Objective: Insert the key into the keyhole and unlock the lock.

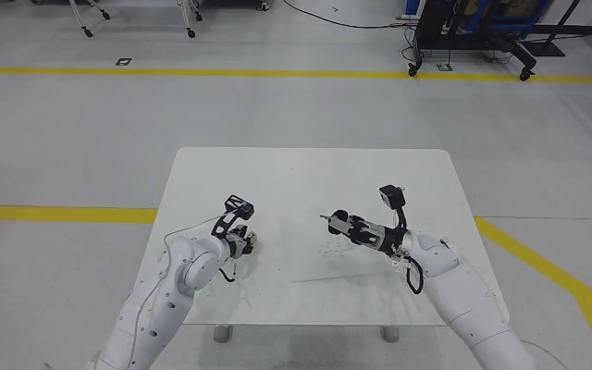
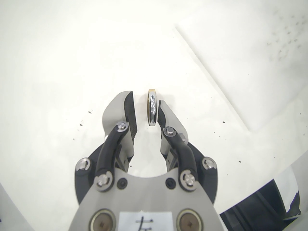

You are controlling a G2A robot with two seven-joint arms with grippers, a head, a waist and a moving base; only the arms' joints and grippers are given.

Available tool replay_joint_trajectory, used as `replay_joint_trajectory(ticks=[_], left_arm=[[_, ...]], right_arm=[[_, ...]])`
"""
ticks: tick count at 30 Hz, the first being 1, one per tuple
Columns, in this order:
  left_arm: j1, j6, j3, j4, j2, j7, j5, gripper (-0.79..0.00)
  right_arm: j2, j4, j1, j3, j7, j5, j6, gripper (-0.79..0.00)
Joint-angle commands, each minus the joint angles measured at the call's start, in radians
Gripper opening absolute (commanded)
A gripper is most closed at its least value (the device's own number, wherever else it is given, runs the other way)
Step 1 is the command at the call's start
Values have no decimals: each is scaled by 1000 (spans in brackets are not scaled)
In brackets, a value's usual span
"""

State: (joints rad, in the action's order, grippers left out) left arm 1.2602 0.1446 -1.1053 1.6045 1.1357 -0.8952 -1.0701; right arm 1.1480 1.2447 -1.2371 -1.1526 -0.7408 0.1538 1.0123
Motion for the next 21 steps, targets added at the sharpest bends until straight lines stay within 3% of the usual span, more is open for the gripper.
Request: replay_joint_trajectory(ticks=[1, 7, 10, 21], left_arm=[[-1, -1, 2, 0, 1, 4, 0, -579], [-9, -9, 13, -9, 4, 36, -16, -628], [-11, -15, 25, -17, 7, 51, -37, -785], [-7, 4, 14, -6, 5, 4, -23, -785]], right_arm=[[0, 0, 0, 0, 0, 0, 0, -785], [0, 0, 0, 0, 0, 0, 0, -785], [0, 0, 0, 0, 0, 0, 0, -785], [0, 0, 0, 0, 0, 0, 0, -785]])
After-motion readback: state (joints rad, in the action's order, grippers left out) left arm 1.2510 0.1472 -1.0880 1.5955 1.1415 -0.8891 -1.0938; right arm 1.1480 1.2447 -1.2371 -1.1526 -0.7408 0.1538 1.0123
